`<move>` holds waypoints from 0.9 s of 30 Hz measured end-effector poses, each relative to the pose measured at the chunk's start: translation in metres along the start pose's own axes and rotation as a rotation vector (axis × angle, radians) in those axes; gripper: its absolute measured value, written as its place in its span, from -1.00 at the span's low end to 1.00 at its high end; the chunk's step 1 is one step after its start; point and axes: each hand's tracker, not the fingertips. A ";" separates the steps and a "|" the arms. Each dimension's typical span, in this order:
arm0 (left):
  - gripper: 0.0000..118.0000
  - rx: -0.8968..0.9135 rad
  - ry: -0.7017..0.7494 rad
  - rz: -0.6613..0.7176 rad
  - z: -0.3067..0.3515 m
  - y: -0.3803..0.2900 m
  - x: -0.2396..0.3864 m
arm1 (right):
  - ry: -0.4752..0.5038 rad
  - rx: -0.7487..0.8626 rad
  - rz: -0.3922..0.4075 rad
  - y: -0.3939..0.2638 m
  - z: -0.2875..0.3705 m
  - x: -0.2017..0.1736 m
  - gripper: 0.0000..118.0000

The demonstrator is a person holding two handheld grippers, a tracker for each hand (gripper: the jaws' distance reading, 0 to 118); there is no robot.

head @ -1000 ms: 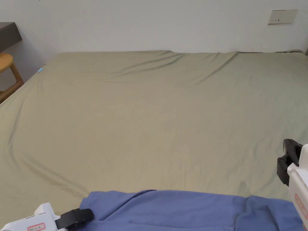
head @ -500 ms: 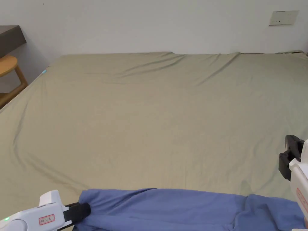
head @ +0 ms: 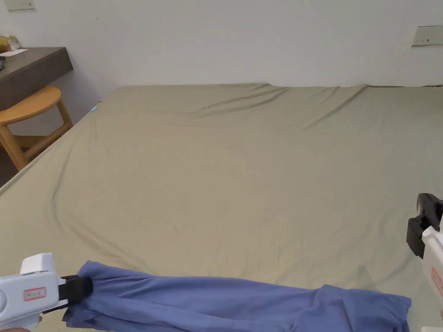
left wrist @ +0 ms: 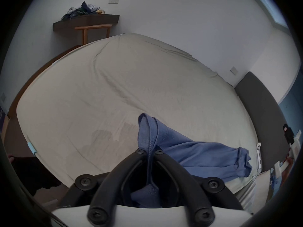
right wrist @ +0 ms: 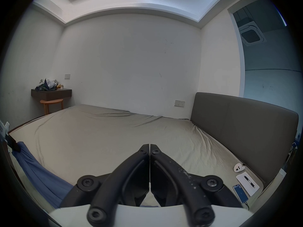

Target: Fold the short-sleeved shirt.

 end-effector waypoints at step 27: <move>0.09 -0.307 -0.326 -0.229 -0.107 -0.098 0.284 | -0.019 0.005 -0.023 -0.011 0.015 0.050 -0.96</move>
